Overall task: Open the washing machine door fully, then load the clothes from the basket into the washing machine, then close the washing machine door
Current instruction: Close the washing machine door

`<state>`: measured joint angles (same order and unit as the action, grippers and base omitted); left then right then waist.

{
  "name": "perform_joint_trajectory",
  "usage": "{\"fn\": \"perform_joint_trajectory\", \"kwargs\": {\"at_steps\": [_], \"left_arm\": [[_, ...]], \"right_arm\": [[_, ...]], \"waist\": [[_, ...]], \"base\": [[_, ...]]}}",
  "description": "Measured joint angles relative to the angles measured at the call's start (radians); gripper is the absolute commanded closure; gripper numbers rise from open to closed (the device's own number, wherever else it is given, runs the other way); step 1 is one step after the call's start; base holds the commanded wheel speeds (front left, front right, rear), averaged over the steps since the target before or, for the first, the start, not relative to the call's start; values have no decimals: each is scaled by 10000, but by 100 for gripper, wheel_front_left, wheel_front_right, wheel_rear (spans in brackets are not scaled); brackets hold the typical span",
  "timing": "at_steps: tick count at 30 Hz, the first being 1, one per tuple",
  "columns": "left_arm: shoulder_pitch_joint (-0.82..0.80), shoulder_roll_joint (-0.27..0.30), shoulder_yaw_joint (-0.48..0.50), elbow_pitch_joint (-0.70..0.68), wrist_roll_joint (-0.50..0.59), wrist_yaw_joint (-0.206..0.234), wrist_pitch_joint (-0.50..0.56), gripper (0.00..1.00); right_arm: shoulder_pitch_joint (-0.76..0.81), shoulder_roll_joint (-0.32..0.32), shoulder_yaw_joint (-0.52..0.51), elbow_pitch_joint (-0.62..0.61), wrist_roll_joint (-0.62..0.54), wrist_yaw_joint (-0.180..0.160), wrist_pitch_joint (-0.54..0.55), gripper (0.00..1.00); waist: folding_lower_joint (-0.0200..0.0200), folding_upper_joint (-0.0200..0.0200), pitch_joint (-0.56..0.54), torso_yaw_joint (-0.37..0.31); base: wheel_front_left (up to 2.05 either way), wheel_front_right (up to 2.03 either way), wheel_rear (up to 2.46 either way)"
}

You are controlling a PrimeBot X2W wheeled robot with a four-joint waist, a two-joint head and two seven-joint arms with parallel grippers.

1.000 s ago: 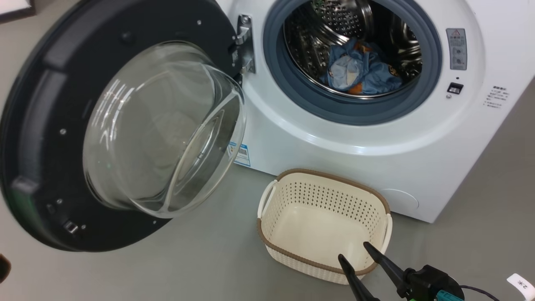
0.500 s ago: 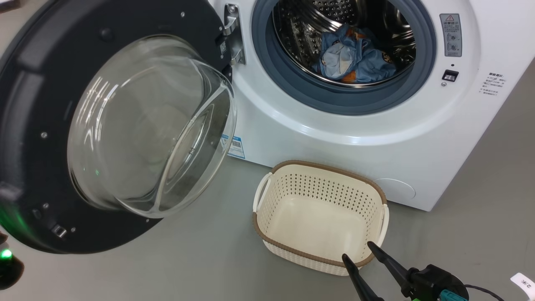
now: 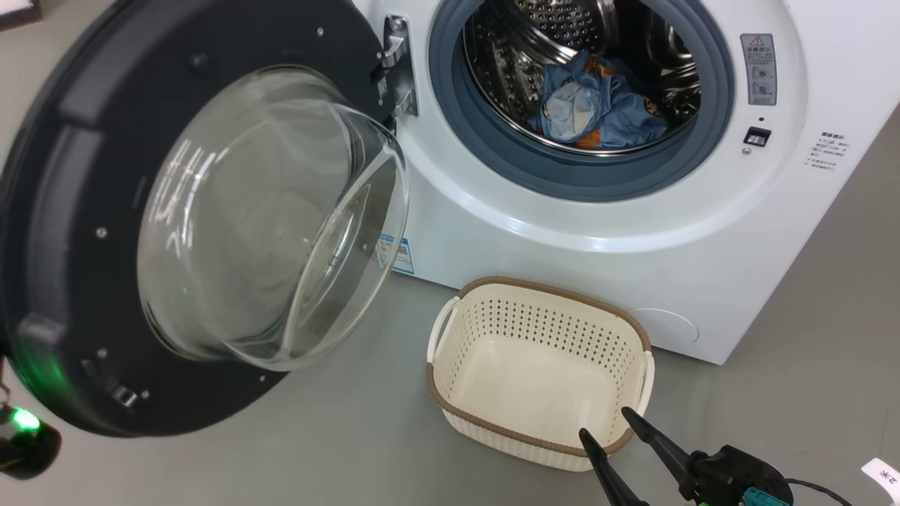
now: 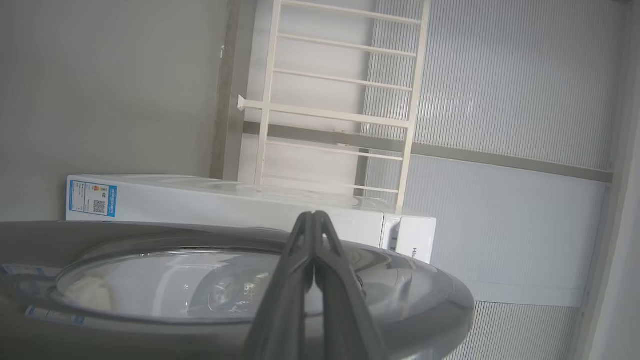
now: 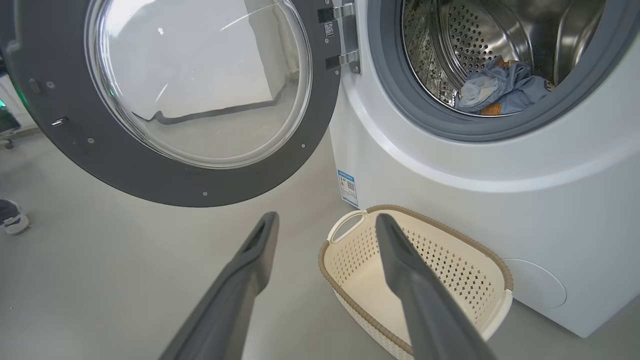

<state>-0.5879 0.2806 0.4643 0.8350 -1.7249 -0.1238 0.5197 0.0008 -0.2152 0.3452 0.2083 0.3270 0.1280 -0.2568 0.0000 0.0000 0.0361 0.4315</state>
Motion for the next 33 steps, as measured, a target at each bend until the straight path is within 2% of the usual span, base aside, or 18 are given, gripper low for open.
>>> {"fn": "perform_joint_trajectory", "kwargs": {"at_steps": [6, 12, 22, 33], "left_arm": [[748, -140, -451, -694, 144, -46, 1045, 100], [1476, -788, -608, -1592, 73, -36, 1732, 100], [2669, -1434, -466, -3419, -428, -35, 2433, 100], [3813, -2061, -1298, -5532, -366, 433, 2796, 100]], "right_arm": [[0, -6, 12, 0, 0, 0, 0, 0], [2, 29, -50, -8, 0, 0, 0, 0], [3, 284, -259, -33, 0, 0, 0, 0], [5, 523, -382, -88, 0, 0, 0, 0]], "waist": [[0, 0, -106, -97], [0, 0, -116, -196], [0, 0, -107, -340], [0, 0, -132, -576]], "base": [[0, 0, 0], [0, 0, 0], [0, 0, 0], [0, 0, 0]]}}
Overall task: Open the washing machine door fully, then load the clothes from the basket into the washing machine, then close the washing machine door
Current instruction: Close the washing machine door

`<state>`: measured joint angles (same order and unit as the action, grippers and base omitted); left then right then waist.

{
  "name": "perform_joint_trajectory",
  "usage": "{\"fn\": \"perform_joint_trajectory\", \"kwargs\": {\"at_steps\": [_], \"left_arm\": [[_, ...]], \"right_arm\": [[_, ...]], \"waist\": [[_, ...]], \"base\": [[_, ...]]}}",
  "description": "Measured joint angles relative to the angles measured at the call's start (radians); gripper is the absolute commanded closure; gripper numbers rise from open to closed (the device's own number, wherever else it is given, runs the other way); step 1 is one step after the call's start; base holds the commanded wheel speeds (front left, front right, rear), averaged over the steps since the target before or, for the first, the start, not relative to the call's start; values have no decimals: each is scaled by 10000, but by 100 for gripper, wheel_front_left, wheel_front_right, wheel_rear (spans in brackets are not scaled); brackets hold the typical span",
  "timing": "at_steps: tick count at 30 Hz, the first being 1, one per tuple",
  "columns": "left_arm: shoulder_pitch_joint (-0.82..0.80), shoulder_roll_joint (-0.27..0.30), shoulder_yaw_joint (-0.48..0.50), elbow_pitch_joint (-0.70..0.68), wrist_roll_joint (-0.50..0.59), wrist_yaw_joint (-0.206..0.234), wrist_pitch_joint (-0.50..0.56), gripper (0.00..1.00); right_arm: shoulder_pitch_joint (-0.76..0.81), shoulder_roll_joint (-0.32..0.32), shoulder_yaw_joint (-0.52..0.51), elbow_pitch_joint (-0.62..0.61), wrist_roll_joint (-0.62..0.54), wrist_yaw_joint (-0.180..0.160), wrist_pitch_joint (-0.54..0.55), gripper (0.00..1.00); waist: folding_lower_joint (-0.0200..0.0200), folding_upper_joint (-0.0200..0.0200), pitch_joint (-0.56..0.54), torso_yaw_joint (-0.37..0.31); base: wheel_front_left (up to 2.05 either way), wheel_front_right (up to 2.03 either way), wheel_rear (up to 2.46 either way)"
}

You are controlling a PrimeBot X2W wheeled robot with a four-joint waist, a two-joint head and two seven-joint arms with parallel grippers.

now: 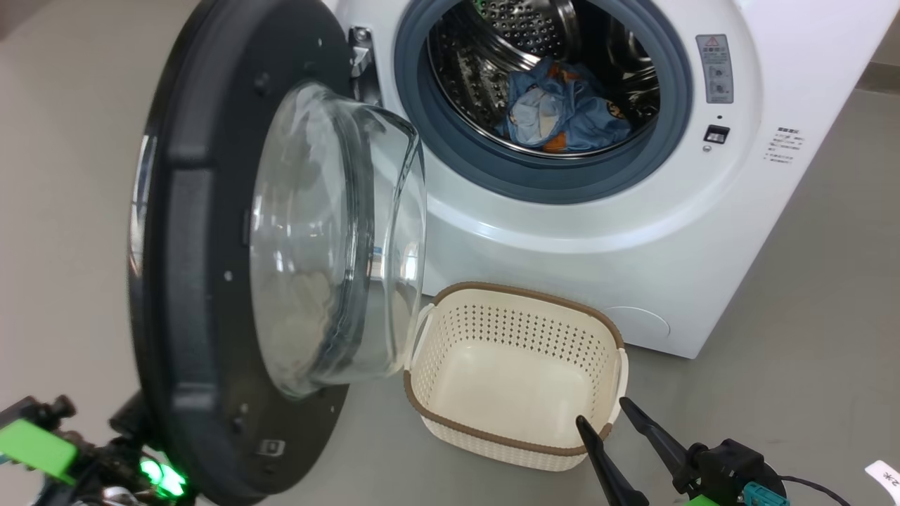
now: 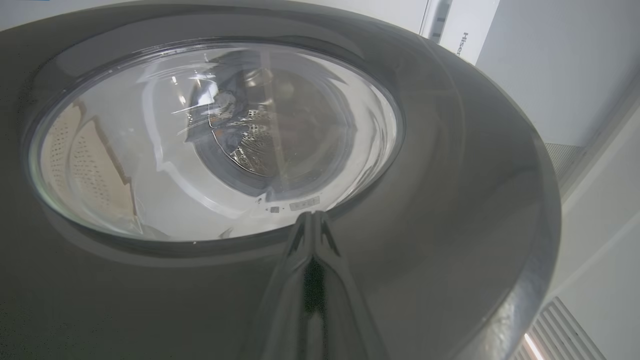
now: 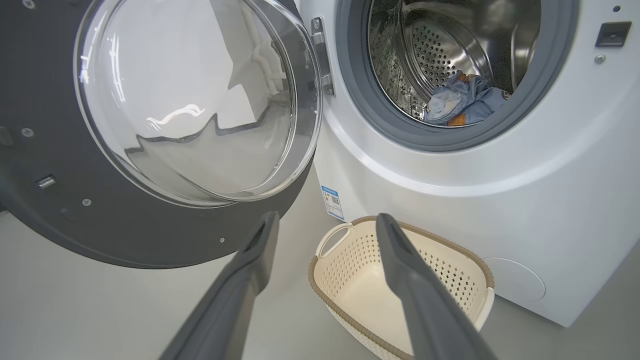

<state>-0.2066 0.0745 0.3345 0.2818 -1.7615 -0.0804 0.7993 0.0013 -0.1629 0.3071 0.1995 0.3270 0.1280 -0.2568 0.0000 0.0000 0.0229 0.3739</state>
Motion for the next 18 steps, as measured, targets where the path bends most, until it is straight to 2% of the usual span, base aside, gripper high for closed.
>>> {"fn": "perform_joint_trajectory", "kwargs": {"at_steps": [7, 11, 18], "left_arm": [[779, -274, -907, -1747, 27, 251, -77, 100], [1370, -272, -1866, -2811, -46, 336, -445, 100], [1623, -276, -3601, -3354, -203, 291, -1373, 100]], "right_arm": [[24, 125, -125, -23, -2, 0, 0, 0], [40, 217, -165, -44, -2, 0, 0, 0], [42, 280, -207, -59, -2, 0, 0, 0]], "waist": [[0, 0, -5, -215], [0, 0, -9, -409], [0, 0, -40, -802]], "base": [[0, 0, 0], [0, 0, 0], [0, 0, 0]]}}
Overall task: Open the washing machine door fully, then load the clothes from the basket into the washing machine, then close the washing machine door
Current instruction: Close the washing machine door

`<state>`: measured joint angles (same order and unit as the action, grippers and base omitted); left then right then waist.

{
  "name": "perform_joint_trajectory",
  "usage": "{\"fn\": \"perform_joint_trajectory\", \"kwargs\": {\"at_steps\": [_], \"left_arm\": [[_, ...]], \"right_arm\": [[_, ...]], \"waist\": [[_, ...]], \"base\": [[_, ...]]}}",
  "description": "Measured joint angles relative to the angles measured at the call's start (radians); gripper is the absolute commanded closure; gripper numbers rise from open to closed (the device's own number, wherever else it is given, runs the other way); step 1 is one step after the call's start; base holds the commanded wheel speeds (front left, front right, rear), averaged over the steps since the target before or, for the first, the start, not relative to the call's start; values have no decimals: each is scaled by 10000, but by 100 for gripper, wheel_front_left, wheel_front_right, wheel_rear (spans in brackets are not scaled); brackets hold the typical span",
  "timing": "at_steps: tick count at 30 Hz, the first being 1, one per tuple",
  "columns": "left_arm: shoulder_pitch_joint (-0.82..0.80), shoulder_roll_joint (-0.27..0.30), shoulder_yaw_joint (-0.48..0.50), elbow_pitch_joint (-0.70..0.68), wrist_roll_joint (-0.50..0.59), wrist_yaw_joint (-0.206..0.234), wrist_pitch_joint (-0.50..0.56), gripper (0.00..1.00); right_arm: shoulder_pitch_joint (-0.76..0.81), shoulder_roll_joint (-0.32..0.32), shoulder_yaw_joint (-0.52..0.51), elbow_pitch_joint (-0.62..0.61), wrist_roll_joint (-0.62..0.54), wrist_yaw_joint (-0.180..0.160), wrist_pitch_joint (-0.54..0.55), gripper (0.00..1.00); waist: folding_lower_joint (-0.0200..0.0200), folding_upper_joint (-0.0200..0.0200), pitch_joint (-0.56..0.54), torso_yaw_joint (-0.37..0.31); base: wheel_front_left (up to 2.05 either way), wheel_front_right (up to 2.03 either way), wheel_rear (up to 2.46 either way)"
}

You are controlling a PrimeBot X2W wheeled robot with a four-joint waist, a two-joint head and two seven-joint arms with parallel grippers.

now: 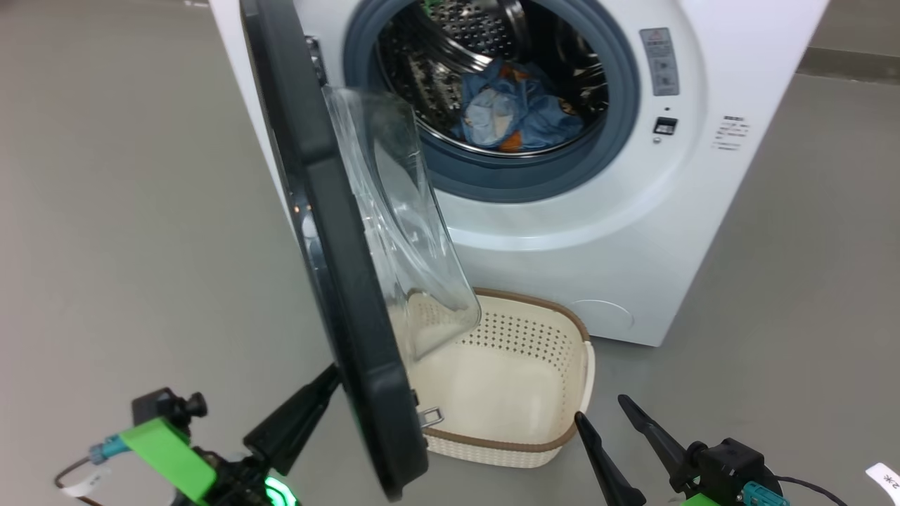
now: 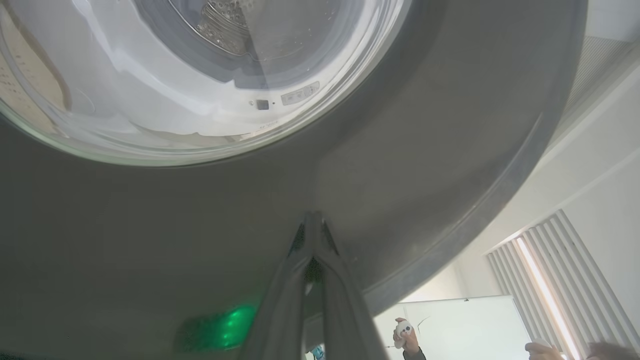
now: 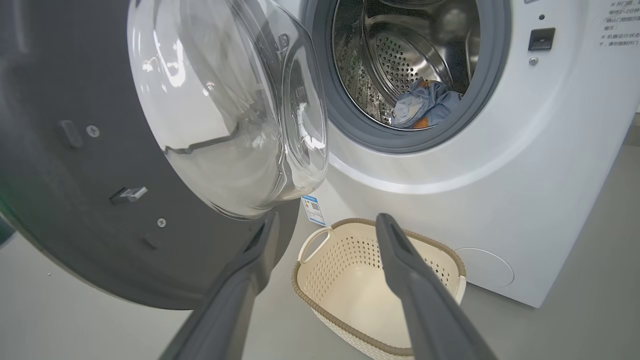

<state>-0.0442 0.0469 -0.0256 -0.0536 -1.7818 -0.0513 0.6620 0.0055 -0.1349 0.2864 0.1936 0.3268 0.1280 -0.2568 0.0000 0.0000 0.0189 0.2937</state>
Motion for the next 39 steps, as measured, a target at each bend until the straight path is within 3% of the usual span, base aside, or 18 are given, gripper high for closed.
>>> {"fn": "perform_joint_trajectory", "kwargs": {"at_steps": [11, 19, 31, 39], "left_arm": [[-1157, 10, -1208, 1406, -73, -431, -1682, 100], [-1872, 10, -1484, 2301, 84, -671, -2387, 100], [-2624, -2, -1601, 3175, 236, -690, -3024, 100], [-3099, -58, -1914, 3490, 247, -692, -3344, 100]], "right_arm": [[-1, 23, -19, -12, -2, 0, 0, 0], [-1, 4, -21, -15, -4, 0, 0, 0], [0, -38, 17, -19, -4, 0, 0, 0], [-2, -25, 12, -13, -4, 0, 0, 0]], "waist": [[0, 0, -14, -1023], [0, 0, -41, -2006], [0, 0, -91, -3282], [0, 0, -125, -3544]], "base": [[0, 0, 0], [0, 0, 0], [0, 0, 0], [0, 0, 0]]}}
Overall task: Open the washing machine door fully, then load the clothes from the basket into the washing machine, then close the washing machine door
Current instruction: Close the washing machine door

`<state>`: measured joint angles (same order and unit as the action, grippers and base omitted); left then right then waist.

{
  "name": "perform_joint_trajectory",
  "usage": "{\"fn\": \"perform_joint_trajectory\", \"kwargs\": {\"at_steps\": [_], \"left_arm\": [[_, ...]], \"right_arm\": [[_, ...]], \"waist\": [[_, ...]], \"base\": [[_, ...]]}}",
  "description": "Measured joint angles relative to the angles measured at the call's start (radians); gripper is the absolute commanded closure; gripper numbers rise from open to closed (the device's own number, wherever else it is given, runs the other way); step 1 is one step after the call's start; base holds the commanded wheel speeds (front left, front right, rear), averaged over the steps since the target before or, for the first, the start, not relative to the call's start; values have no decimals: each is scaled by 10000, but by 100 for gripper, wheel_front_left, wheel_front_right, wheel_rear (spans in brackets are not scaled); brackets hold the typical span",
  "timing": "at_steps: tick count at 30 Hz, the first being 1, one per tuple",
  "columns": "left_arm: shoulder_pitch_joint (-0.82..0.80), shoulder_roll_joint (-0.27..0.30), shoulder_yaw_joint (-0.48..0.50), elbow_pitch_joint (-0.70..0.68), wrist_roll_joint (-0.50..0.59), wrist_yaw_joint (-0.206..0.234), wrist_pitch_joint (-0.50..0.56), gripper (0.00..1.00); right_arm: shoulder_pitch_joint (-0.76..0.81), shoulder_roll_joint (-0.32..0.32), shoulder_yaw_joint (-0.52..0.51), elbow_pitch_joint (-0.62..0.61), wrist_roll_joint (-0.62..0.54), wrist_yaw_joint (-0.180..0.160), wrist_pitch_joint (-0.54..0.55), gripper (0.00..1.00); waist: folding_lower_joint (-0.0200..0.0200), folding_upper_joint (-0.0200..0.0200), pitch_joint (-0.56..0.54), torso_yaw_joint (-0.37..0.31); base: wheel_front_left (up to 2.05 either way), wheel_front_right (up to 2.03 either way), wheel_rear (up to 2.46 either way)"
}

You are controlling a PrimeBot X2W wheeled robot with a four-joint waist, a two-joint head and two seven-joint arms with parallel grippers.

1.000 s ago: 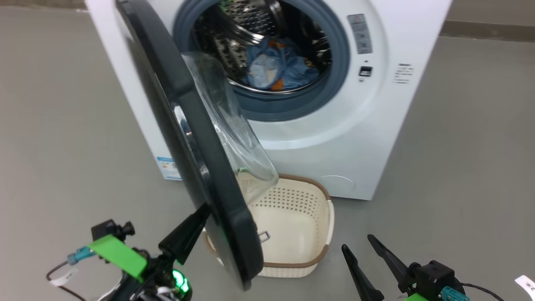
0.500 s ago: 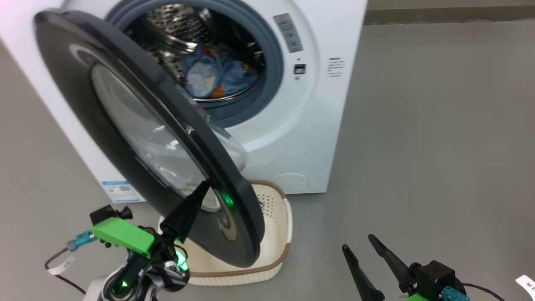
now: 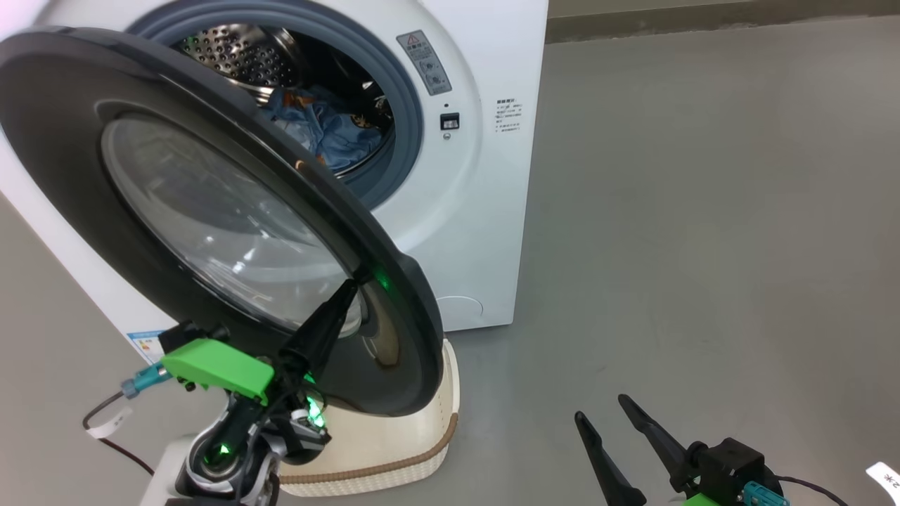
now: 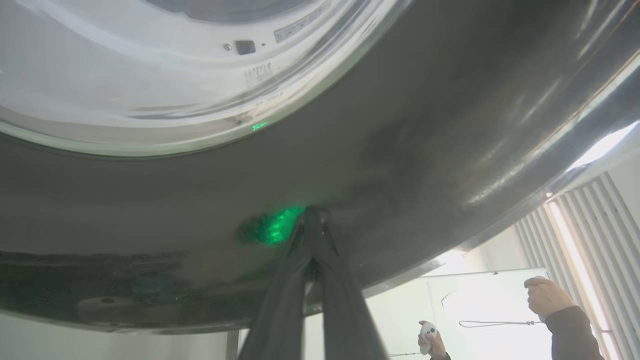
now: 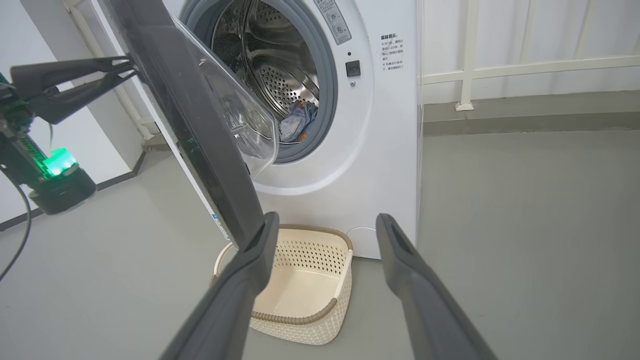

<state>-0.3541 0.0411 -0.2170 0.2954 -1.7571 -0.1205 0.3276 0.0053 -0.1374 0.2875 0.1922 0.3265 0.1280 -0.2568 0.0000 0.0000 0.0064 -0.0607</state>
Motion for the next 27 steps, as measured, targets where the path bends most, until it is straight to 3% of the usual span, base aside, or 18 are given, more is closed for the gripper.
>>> {"fn": "perform_joint_trajectory", "kwargs": {"at_steps": [5, 10, 11, 13, 15, 21, 24, 27], "left_arm": [[3, 38, -96, 31, 1074, 0, -441, 100], [258, 451, -550, -155, 2817, -27, -1492, 96], [400, 571, -637, -151, 3239, -29, -1843, 66], [733, 807, -754, -132, 3893, -29, -2460, 42], [1018, 1045, -968, -86, 4629, -29, -3166, 2], [1542, 1647, -1400, 660, 7327, 128, -5390, 0], [1763, 1653, -1392, 859, 8101, 387, -5685, 0], [2158, 1580, -1070, 830, 9603, 834, -5756, 0]], "right_arm": [[0, 13, -29, -2, 0, 0, 0, 0], [2, 42, -144, -6, 0, 0, 0, 0], [2, 48, -167, -8, 0, 0, 0, 0], [10, 58, -222, -23, 0, 0, 0, 0], [78, 59, -303, -50, 0, 0, 0, 0], [270, 58, -489, -155, -2, 0, 0, 0], [319, 58, -593, -207, -35, 0, 0, 0], [358, 50, -752, -280, -73, 0, 0, 0]], "waist": [[0, 0, -62, 28], [-1, 0, -171, 61], [0, 0, -199, 64], [0, 0, -257, 67], [0, 0, -311, 76], [0, 0, -449, 80], [0, 0, -480, 82], [0, 0, -517, 104]], "base": [[0, 0, 0], [0, 0, 0], [0, 0, 0], [0, 0, 0], [0, 0, 0], [0, 0, 0], [0, 0, 0], [0, 0, 0]]}}
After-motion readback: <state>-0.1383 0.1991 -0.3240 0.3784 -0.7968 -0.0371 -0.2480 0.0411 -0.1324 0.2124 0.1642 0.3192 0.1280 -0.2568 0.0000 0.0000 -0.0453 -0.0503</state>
